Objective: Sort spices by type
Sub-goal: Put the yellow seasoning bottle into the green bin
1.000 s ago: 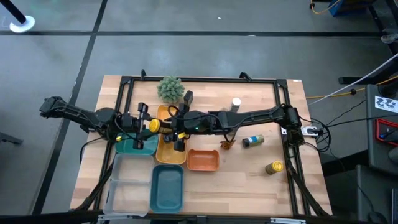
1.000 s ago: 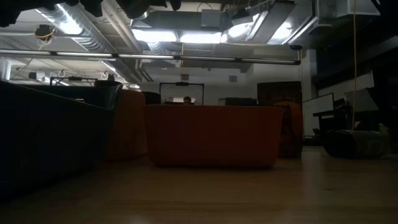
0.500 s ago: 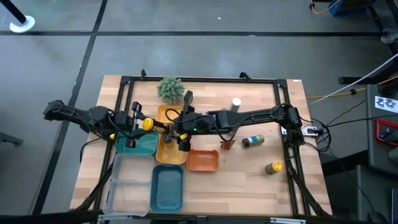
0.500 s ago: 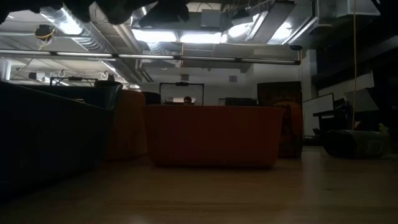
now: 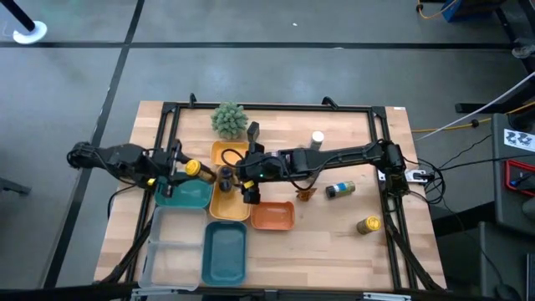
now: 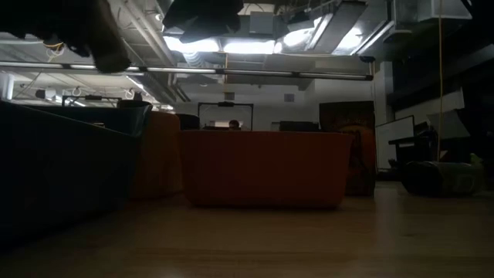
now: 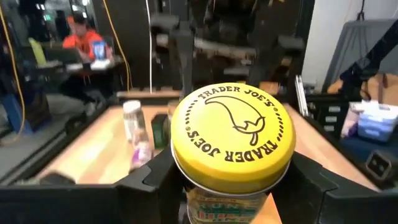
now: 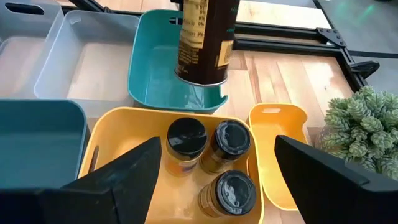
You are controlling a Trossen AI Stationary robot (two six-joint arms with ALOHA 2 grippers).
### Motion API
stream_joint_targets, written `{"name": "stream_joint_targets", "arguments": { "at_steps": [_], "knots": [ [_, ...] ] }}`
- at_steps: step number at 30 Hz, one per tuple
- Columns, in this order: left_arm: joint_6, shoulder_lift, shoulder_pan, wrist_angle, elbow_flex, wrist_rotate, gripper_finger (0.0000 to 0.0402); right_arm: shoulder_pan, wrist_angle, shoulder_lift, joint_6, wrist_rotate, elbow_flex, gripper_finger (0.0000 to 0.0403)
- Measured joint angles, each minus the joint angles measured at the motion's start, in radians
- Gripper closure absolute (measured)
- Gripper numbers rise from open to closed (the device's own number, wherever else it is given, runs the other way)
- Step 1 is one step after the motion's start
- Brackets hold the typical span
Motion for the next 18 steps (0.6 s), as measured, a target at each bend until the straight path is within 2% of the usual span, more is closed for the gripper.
{"name": "stream_joint_targets", "arguments": {
  "at_steps": [4,18],
  "knots": [
    [-0.042,-0.024,0.0,-0.082,0.0,0.0,0.0215,0.0,-0.004,0.0,0.0,0.0,0.0,0.0091],
    [-0.215,-0.023,0.0,-0.157,0.0,0.028,0.0216,0.0,-0.026,-0.001,0.0,-0.001,0.0,0.0091]
  ]
}}
